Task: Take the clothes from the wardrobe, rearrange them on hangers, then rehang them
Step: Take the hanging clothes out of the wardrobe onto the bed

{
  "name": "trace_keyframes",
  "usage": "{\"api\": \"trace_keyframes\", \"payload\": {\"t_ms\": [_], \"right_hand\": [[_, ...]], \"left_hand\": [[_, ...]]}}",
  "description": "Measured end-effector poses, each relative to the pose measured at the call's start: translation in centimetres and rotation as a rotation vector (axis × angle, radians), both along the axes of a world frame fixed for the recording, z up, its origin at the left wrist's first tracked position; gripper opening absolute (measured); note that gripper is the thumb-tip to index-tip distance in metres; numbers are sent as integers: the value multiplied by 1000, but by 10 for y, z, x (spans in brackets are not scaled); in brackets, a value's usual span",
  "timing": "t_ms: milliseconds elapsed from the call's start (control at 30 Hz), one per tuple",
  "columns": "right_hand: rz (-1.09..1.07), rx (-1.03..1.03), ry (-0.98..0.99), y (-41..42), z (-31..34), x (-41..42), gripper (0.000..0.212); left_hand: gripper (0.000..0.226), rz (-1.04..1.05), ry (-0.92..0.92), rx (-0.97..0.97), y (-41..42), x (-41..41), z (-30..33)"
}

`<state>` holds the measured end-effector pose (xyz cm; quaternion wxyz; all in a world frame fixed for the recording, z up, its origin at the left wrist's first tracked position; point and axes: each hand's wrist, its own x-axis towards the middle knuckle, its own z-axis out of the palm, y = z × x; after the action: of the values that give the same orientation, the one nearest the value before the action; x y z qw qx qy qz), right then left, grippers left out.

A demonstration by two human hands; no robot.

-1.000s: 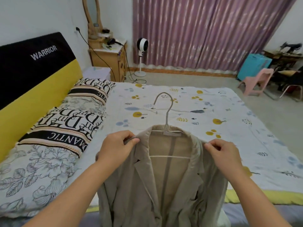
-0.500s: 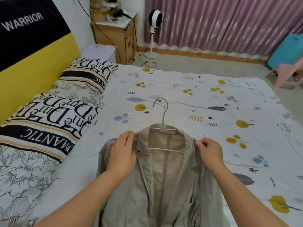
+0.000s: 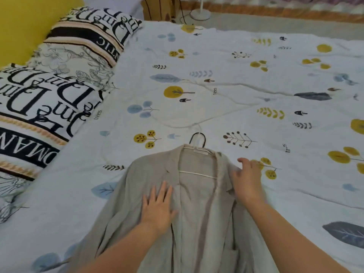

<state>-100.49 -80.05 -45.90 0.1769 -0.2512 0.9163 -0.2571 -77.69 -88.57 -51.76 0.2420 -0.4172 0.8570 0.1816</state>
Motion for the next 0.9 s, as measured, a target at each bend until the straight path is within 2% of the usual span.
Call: {"api": "trace_keyframes", "payload": {"t_ms": [67, 100, 200, 367, 500, 600, 667, 800, 900], "right_hand": [[105, 94, 210, 7, -23, 22, 46], [151, 145, 244, 11, -32, 37, 51], [319, 391, 129, 23, -59, 63, 68], [413, 467, -13, 18, -67, 51, 66], [492, 554, -49, 15, -38, 41, 59], [497, 558, 1, 12, 2, 50, 28], [557, 553, -3, 16, 30, 68, 21], [713, 546, -76, 37, 81, 113, 36], [728, 602, -121, 58, 119, 148, 40]], "left_hand": [[70, 16, 4, -19, 1, -1, -19], [71, 31, 18, -34, 2, -1, -26], [72, 53, 50, -71, 6, -2, -39], [70, 49, 38, 5, -4, -5, -36], [60, 24, 21, 124, -19, -13, -6], [44, -23, 34, 164, -27, -11, 29], [40, -20, 73, 227, -25, -2, 55], [35, -35, 155, 257, -10, 37, 117], [35, -87, 171, 244, 2, 82, 166]]}}
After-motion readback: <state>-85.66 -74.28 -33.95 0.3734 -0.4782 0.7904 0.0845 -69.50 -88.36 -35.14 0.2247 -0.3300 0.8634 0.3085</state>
